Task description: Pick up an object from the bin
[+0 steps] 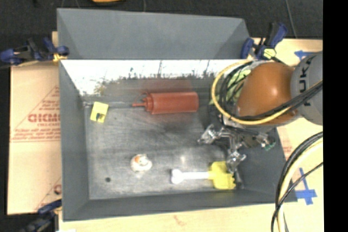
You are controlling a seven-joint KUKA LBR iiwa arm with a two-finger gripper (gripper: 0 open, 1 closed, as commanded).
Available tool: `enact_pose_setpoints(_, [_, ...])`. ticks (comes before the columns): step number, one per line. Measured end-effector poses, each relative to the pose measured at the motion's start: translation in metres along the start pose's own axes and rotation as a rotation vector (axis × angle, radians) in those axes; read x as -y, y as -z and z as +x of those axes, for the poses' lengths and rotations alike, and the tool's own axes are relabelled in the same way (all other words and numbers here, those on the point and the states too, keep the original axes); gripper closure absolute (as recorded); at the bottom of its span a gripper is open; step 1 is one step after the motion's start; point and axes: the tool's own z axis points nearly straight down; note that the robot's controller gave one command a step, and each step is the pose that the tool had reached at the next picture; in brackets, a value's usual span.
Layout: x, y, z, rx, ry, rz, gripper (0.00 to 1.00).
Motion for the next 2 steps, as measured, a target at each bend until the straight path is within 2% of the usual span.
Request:
enact_pose_setpoints(1, [-0.0606,-0.0141,-0.0160,0.004,0.037,0.001,1.00])
enact_pose_setpoints(2, [-0.0606,-0.0141,-0.0160,0.004,0.038,0.001,1.00])
